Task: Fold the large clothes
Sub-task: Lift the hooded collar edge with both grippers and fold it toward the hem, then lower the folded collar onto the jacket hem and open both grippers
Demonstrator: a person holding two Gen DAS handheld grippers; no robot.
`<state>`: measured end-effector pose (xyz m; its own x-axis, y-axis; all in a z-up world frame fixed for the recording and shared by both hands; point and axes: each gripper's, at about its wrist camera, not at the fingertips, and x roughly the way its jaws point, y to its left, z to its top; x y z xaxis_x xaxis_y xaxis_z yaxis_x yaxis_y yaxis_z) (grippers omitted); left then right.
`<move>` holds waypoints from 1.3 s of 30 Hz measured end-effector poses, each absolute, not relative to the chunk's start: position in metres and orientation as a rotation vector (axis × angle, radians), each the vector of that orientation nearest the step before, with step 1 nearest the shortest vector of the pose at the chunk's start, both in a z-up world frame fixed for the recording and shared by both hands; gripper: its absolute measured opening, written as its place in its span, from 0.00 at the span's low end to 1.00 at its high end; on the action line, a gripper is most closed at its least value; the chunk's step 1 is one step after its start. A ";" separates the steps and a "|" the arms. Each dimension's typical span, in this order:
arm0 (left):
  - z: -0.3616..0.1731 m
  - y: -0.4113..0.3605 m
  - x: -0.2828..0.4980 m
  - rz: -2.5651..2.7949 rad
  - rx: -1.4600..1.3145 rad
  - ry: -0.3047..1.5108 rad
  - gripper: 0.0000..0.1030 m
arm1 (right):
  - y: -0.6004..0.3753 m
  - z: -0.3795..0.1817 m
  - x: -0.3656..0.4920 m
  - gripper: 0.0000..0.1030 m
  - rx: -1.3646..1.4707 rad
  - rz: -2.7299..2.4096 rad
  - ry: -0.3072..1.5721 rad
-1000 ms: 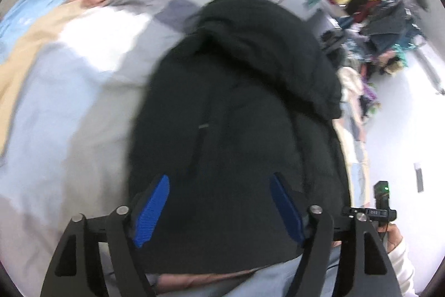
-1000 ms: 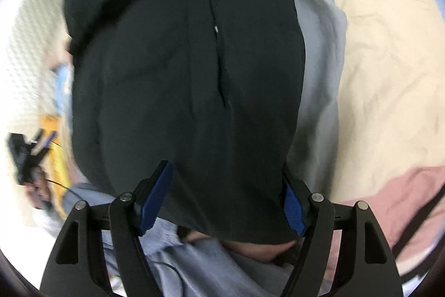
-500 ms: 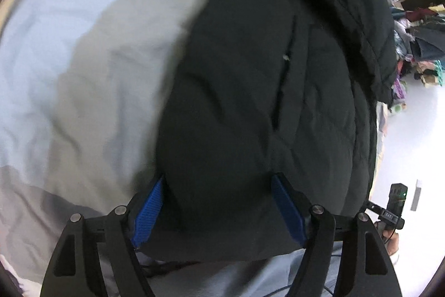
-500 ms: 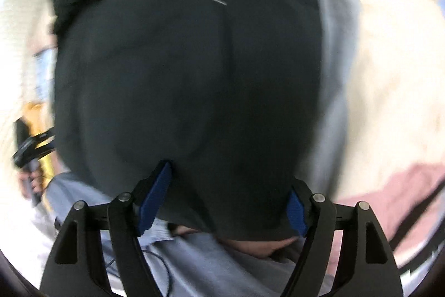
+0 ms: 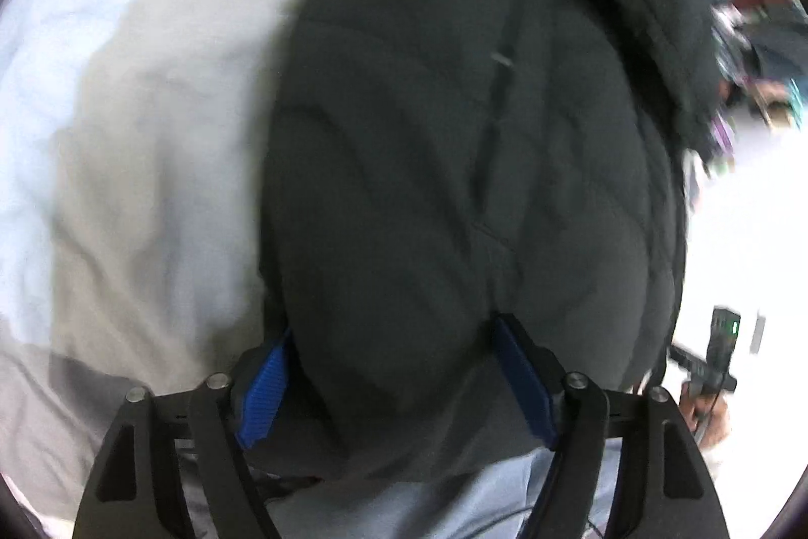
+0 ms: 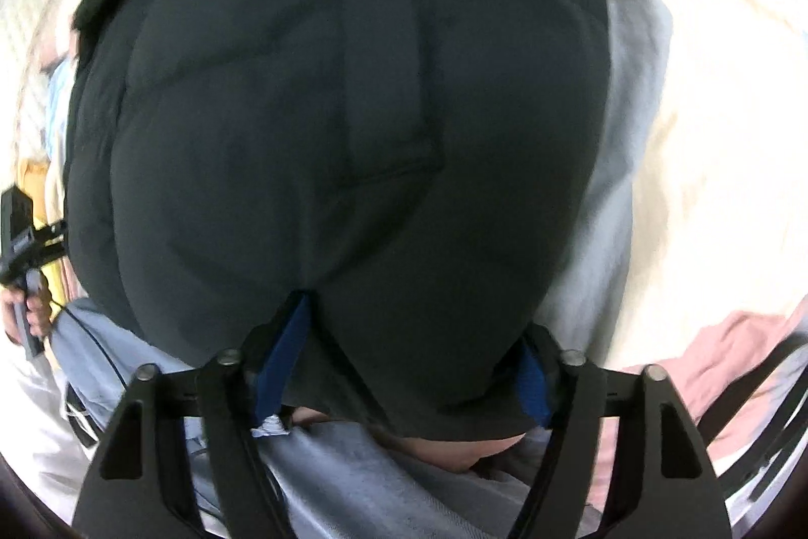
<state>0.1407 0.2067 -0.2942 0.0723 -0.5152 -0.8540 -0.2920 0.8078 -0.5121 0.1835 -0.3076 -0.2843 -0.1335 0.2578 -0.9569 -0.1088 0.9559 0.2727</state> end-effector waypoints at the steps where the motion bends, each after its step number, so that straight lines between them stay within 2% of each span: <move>1: -0.290 0.199 0.141 -0.199 -0.656 1.512 0.55 | -0.304 -0.280 0.183 0.50 0.096 0.334 1.656; 3: -0.286 0.197 0.139 -0.204 -0.671 1.493 0.33 | -0.302 -0.270 0.181 0.24 0.083 0.349 1.605; 6: -0.270 0.192 0.137 -0.191 -0.702 1.438 0.09 | -0.309 -0.255 0.179 0.08 0.129 0.368 1.538; 8: -0.251 0.190 0.133 -0.190 -0.685 1.391 0.05 | -0.315 -0.242 0.176 0.06 0.170 0.390 1.491; 19: -0.137 0.211 0.079 -0.257 -0.664 1.162 0.03 | -0.361 -0.131 0.140 0.02 0.247 0.495 1.198; 34: -0.039 0.202 -0.058 -0.290 -0.706 0.996 0.02 | -0.415 -0.054 0.035 0.03 0.420 0.569 1.032; 39: -0.017 0.201 -0.075 -0.292 -0.693 0.967 0.02 | -0.426 -0.030 0.018 0.03 0.446 0.569 0.964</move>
